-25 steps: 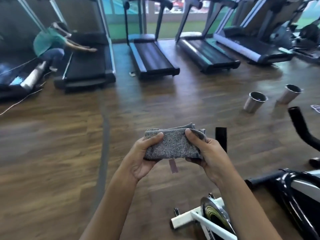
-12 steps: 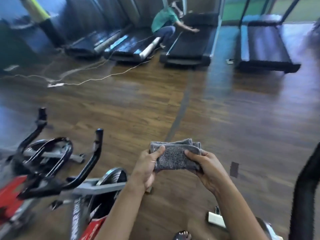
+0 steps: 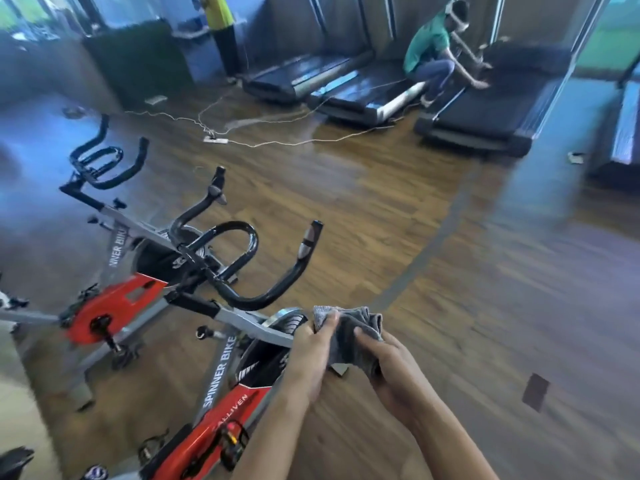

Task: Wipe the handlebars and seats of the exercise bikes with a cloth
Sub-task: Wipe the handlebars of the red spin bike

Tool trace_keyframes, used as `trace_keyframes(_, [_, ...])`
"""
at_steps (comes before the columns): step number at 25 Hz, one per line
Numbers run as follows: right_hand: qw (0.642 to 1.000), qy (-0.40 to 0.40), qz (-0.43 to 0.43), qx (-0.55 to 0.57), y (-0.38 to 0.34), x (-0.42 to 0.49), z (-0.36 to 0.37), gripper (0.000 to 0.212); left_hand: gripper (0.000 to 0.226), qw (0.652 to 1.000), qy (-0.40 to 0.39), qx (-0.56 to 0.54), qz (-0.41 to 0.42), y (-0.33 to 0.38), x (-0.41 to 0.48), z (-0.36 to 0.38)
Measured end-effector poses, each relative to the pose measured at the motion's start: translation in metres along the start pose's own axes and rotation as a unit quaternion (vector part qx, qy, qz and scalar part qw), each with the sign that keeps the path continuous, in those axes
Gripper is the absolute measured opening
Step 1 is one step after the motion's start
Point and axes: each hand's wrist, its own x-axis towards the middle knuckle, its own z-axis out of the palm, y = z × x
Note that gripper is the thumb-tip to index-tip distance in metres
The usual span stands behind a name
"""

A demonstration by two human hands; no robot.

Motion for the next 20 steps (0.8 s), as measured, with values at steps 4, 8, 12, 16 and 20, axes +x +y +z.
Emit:
trace_keyframes(4, [0.998, 0.069, -0.002, 0.008, 0.026, 0.021, 0.071, 0.03, 0.048, 0.994, -0.012, 0.088, 0.066, 0.007, 0.017, -0.05])
trace_keyframes(8, [0.996, 0.091, -0.007, -0.004, 0.054, 0.046, 0.133, 0.066, 0.1, 0.979, -0.111, 0.16, 0.057, 0.02, 0.029, -0.085])
trace_keyframes(12, [0.99, 0.107, -0.013, 0.092, 0.068, 0.059, 0.156, 0.064, 0.132, 0.96, -0.169, 0.22, 0.028, 0.025, 0.041, -0.105])
trace_keyframes(16, [0.982, 0.148, -0.036, 0.107, 0.062, 0.065, 0.156, 0.036, 0.084, 0.962, -0.22, 0.158, 0.032, 0.032, 0.055, -0.118])
trace_keyframes(20, [0.97, 0.185, -0.013, 0.16, 0.05, 0.072, 0.133, 0.014, 0.035, 0.963, -0.18, 0.191, 0.068, 0.043, 0.083, -0.113])
